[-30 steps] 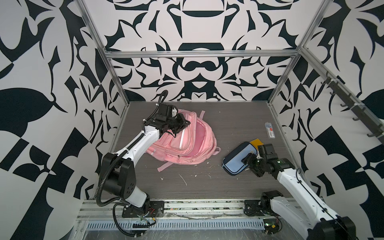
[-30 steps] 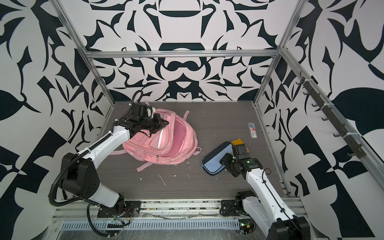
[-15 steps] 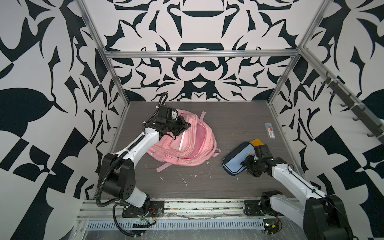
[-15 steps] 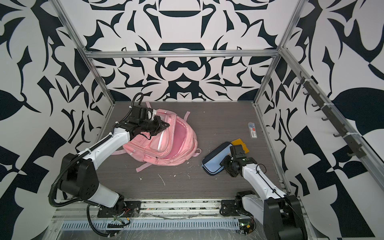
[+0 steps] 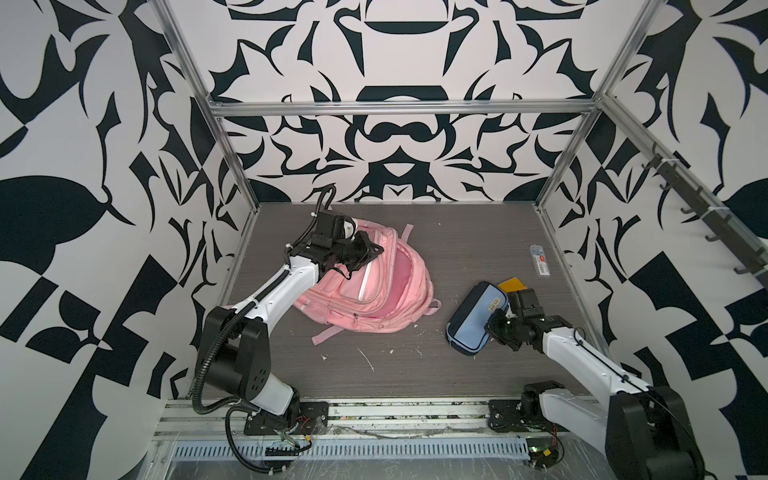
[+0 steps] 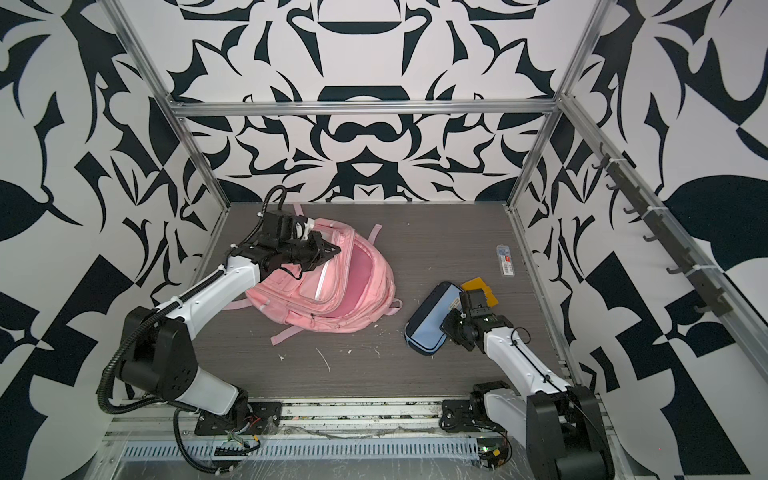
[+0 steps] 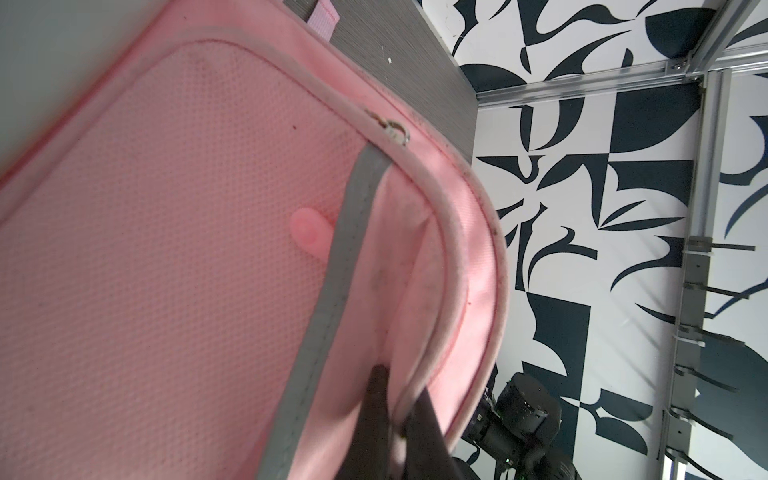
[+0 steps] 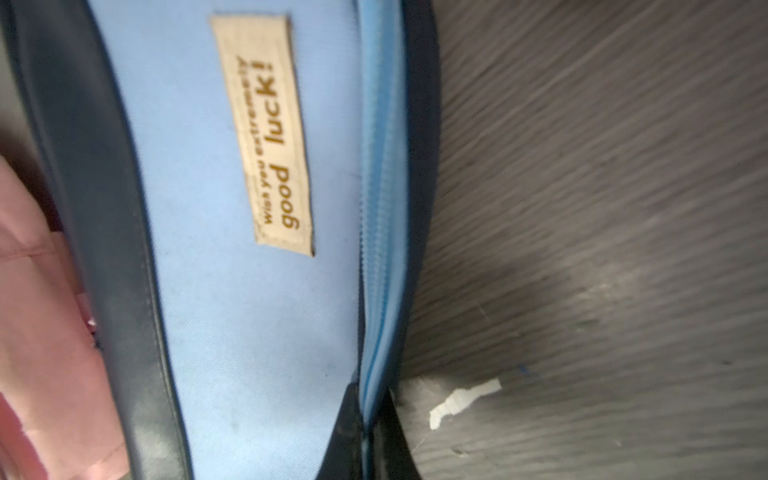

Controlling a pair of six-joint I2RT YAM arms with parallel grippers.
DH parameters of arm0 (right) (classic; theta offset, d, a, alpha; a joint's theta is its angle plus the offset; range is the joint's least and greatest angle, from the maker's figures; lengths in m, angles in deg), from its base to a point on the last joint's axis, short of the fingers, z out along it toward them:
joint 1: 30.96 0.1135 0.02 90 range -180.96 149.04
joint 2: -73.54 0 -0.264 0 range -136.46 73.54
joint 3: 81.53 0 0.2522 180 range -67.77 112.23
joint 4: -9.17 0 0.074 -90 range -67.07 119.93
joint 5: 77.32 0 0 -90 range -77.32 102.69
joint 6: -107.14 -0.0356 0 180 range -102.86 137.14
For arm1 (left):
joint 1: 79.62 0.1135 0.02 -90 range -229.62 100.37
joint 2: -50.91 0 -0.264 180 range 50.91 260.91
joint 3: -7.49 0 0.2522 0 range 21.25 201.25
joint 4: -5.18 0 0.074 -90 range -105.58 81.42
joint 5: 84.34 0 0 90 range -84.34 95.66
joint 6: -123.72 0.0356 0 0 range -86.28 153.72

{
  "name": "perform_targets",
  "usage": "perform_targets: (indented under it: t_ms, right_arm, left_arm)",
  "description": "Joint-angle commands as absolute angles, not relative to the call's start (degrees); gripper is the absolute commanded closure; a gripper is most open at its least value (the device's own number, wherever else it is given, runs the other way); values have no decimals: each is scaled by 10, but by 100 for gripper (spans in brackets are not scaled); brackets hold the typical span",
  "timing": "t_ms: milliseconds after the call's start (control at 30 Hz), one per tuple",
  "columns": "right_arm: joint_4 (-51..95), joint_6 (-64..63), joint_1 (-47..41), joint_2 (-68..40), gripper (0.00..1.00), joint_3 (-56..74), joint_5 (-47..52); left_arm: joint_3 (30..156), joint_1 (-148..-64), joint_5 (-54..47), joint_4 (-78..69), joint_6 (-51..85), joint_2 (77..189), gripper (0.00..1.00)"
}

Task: Pack the student bag
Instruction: 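Lift the pencil case and carry it toward the backpack opening with the right gripper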

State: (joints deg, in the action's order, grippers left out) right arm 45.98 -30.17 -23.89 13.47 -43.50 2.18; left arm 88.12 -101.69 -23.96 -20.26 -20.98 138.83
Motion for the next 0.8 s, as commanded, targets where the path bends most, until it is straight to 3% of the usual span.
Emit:
perform_targets:
  t_ms: [0,333,767]
  right_arm:
    - [506,-265,-241,154,100,-426,47]
    - [527,-167,-241,231,100,-381,-10]
    - [541,-136,-241,263,100,-326,-30]
  left_arm:
    - [883,-1016,-284,-160,-202,1367,100]
    - [918,-1003,-335,-168,-174,1390,100]
    - [949,-1002,-365,-186,-143,1409,100]
